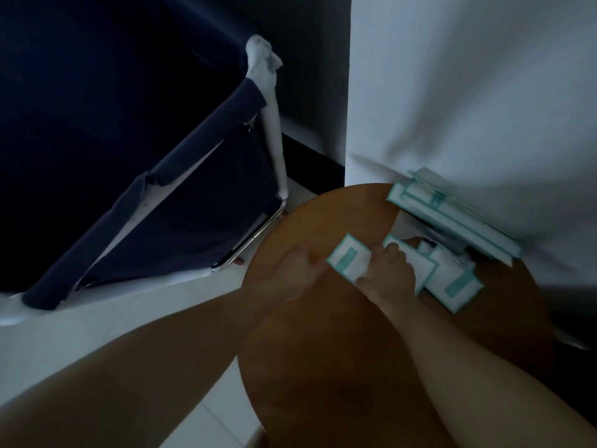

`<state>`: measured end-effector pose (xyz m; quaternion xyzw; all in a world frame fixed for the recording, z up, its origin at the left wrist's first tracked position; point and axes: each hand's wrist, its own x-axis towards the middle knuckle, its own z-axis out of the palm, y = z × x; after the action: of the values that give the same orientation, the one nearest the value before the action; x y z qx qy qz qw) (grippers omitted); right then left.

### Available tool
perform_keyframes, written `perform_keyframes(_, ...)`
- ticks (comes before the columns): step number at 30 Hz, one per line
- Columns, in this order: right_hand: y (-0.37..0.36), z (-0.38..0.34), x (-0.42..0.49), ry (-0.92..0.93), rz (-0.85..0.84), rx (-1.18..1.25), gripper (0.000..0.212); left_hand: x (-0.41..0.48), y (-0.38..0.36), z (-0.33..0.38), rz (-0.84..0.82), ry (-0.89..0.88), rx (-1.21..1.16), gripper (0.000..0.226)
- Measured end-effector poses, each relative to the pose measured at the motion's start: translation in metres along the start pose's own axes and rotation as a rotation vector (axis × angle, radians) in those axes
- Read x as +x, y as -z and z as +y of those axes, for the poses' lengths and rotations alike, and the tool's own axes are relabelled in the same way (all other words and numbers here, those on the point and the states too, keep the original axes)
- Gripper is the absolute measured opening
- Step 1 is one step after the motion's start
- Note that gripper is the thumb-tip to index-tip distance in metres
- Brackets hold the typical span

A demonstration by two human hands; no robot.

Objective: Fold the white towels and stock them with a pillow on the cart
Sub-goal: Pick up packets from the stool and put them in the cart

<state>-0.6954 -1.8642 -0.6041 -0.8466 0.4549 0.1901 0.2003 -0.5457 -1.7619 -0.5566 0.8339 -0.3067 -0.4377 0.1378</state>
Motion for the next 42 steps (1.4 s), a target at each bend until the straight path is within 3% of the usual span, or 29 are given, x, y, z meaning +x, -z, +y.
perform_keyframes(4,0.004,-0.001,-0.001,0.033,-0.044,0.18,0.04,-0.004,-0.003,0.008,0.024,0.05,-0.253,0.034)
perform_keyframes(6,0.008,0.0,-0.005,0.045,-0.061,0.417,0.024,-0.001,-0.005,0.008,0.004,0.112,-0.358,0.032)
perform_keyframes(9,0.018,0.004,-0.015,0.023,-0.052,0.854,0.02,-0.003,-0.011,0.018,-0.06,0.211,-0.6,0.019)
perform_keyframes(13,0.029,0.009,-0.022,-0.099,-0.146,1.32,0.018,0.004,-0.015,0.029,-0.082,0.248,-0.768,0.03)
perform_keyframes(15,0.025,0.022,-0.014,-0.084,-0.082,1.215,0.026,0.006,-0.012,0.036,-0.1,0.21,-0.823,0.028)
perform_keyframes(18,0.022,0.052,0.003,-0.058,0.134,0.667,0.027,0.009,-0.009,0.039,-0.094,0.178,-0.839,0.028)
perform_keyframes(21,0.016,0.073,0.008,0.022,-0.012,0.35,0.069,0.013,-0.007,0.037,-0.057,0.183,-0.862,0.028)
perform_keyframes(23,0.008,0.075,0.004,0.043,-0.103,0.202,0.085,0.01,-0.005,0.038,-0.05,0.208,-0.881,0.027)
perform_keyframes(27,0.002,0.067,-0.001,0.024,-0.013,0.045,0.076,0.005,0.001,0.037,0.011,0.251,-0.841,0.019)
perform_keyframes(32,0.016,0.055,-0.007,-0.033,0.055,0.262,0.033,-0.007,0.011,0.037,0.095,0.214,-0.835,0.012)
perform_keyframes(37,0.063,0.044,-0.03,-0.159,0.145,0.713,0.015,-0.03,0.021,0.05,0.167,0.143,-0.947,0.02)
perform_keyframes(42,0.118,0.024,-0.072,-0.219,0.235,1.241,0.008,-0.066,0.039,0.066,0.111,0.043,-1.122,0.023)
